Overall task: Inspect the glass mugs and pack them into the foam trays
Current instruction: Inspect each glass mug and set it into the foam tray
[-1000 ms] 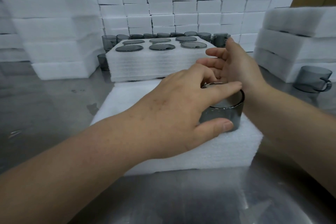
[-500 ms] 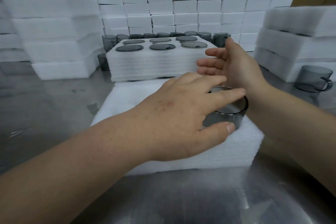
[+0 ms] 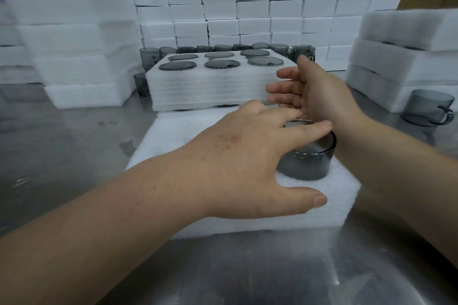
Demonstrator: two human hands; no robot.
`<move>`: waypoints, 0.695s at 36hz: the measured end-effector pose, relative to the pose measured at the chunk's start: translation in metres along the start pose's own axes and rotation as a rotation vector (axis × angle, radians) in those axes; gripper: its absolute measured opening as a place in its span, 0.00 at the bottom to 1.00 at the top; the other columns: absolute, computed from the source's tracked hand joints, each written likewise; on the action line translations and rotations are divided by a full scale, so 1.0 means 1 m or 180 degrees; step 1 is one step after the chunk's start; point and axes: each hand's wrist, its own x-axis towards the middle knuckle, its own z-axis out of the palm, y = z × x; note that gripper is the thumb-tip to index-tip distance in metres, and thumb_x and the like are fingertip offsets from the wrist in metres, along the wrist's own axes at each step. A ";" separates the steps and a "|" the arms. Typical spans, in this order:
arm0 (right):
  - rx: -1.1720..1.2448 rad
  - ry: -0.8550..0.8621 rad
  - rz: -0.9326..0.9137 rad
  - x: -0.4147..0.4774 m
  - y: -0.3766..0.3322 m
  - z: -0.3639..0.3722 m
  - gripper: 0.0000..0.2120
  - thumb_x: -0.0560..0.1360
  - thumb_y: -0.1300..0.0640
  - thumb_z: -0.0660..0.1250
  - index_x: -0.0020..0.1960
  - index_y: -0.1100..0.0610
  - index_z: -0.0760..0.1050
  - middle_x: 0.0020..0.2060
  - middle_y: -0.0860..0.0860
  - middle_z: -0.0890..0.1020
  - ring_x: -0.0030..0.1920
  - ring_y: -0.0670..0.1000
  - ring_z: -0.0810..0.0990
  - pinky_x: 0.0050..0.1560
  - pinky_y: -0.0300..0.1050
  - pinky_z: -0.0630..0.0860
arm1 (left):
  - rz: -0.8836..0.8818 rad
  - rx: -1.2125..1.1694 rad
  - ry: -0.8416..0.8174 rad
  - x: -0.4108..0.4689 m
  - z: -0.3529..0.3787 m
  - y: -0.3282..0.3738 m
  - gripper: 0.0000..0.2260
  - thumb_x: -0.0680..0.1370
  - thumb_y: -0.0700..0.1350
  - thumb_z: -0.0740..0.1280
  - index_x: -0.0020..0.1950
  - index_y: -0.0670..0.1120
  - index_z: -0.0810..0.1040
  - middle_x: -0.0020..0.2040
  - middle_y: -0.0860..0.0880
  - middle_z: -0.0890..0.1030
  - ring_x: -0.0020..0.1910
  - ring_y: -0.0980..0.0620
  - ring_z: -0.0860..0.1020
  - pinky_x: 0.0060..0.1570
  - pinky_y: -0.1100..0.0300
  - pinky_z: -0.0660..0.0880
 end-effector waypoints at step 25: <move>-0.0325 -0.0032 -0.0101 0.003 0.004 -0.001 0.14 0.80 0.49 0.55 0.44 0.54 0.74 0.31 0.47 0.83 0.33 0.46 0.81 0.35 0.40 0.71 | -0.0077 0.0416 -0.0295 0.001 -0.001 0.004 0.39 0.63 0.69 0.52 0.74 0.64 0.49 0.74 0.60 0.56 0.60 0.60 0.53 0.60 0.66 0.53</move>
